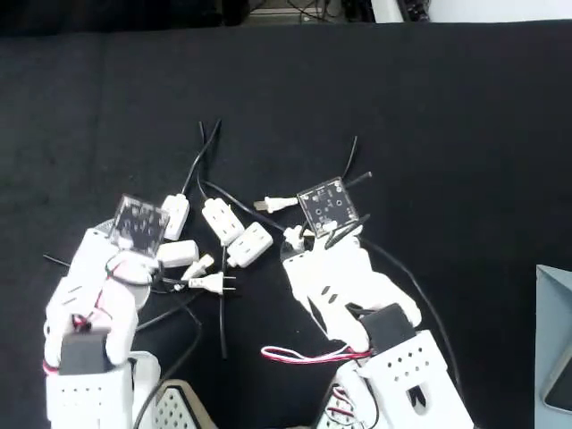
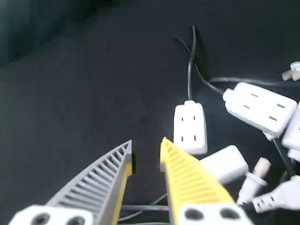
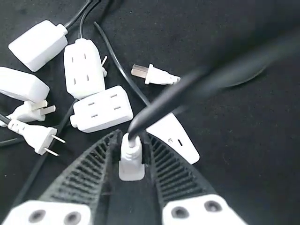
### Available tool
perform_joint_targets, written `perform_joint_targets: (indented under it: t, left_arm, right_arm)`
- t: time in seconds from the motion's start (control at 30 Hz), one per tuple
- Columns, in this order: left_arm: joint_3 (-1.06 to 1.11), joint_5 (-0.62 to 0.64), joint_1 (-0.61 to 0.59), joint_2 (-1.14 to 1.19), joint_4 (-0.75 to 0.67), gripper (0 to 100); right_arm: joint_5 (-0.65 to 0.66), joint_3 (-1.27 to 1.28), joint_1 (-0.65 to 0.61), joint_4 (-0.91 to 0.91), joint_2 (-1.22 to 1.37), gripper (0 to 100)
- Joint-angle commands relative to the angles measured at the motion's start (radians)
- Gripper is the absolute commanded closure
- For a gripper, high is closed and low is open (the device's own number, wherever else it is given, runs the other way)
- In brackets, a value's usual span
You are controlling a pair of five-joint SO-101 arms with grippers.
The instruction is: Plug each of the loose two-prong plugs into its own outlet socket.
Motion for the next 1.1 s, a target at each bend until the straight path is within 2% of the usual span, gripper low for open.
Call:
perform_joint_targets:
  t: [0.0, 0.1, 0.27, 0.37, 0.5, 0.67, 0.77, 0.87, 1.07]
  left_arm:
    - [-0.251, 0.043, 0.012, 0.318, 0.002, 88]
    - [-0.383, 0.043, 0.012, 0.555, 0.002, 87]
    - [-0.521, 0.049, 0.025, 0.965, 0.002, 75]
    - [-0.615, 0.052, 0.025, 1.178, -0.044, 74]
    - [-0.743, 0.120, 0.028, 1.407, -0.130, 74]
    - [-0.886, 0.144, 0.062, 1.617, -0.141, 74]
    - [-0.954, 0.176, 0.064, 1.705, -0.141, 80]
    - [-0.997, 0.157, 0.064, 1.772, -0.141, 88]
    - [-1.044, -0.003, 0.091, 1.798, -0.149, 97]
  right_arm:
    - [-0.031, 0.001, 0.034, -0.023, 0.002, 98.5]
    - [-0.035, 0.015, 0.044, -0.046, 0.002, 98.5]
    - [-0.037, 0.035, 0.048, -0.068, 0.001, 98.5]
    - [-0.037, 0.035, 0.048, -0.064, 0.001, 98.5]
    - [-0.037, 0.036, 0.048, -0.063, 0.001, 98.5]
    - [-0.037, 0.036, 0.048, -0.063, 0.001, 98.5]
    - [-0.037, 0.036, 0.048, -0.063, 0.001, 98.5]
    - [-0.037, 0.036, 0.048, -0.063, 0.001, 98.5]
    - [-0.037, 0.036, 0.048, -0.063, -0.004, 98.5]
